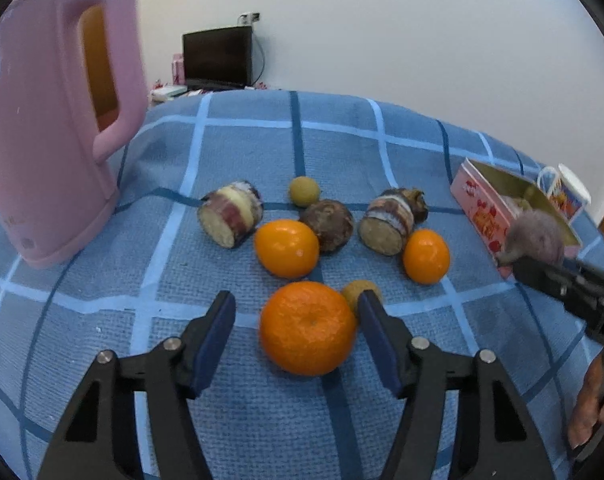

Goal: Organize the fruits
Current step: 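Close the right gripper on the purple beet while the left gripper approaches the large mandarin, then lift the beet with the right gripper while the left gripper grasps the large mandarin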

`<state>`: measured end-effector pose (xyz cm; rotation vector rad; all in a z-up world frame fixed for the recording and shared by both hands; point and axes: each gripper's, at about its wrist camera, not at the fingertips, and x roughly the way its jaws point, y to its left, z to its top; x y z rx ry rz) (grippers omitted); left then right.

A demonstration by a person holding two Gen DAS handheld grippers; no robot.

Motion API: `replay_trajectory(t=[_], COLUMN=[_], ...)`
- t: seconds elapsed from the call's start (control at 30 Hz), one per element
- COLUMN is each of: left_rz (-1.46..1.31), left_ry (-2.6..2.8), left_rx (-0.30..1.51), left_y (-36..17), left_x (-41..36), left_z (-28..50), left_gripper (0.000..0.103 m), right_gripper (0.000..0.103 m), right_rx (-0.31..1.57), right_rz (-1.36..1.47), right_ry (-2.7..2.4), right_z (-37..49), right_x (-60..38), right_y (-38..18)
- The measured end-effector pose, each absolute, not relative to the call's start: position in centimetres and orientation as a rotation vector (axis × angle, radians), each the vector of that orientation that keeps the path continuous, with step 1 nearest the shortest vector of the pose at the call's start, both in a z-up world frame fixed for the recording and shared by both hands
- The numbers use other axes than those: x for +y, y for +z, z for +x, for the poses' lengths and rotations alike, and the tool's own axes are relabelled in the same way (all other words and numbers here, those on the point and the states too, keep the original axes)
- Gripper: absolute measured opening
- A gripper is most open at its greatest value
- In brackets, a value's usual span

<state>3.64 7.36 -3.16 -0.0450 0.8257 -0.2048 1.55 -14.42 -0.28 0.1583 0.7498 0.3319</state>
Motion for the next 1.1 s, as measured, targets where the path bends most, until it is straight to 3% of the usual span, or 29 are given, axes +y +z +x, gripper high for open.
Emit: replay_trajectory(t=[0.1,0.17,0.47,0.73,1.1], left_rz=[-0.129,-0.11,-0.066,-0.108,-0.089], left_ry=[-0.184,-0.168,-0.112,-0.11,-0.111], left_rx=[0.852,0.867,0.871,0.864,0.64], left_y=[-3.6,-3.9,-4.0,-3.9,-0.3], left_x=[9.3,9.8,9.8,10.3,6.5], left_z=[3.8,3.5,4.3,4.4,1.2], left_gripper=[0.064,0.053,0.055,0.05,0.05], right_gripper=[0.052,0.052,0.052,0.052,0.052], right_rx=[0.738,0.738,0.747,0.74,0.631], right_rz=[0.147,0.144,0.144,0.139,0.141], right_ry=[0.326,0.324,0.324,0.318,0.269], right_z=[1.5,1.4,1.5,1.4,0.5], right_x=[-14.3,-14.2,-14.1,-14.0,-15.9], right_y=[-0.1,-0.1,-0.4,-0.4,1.6])
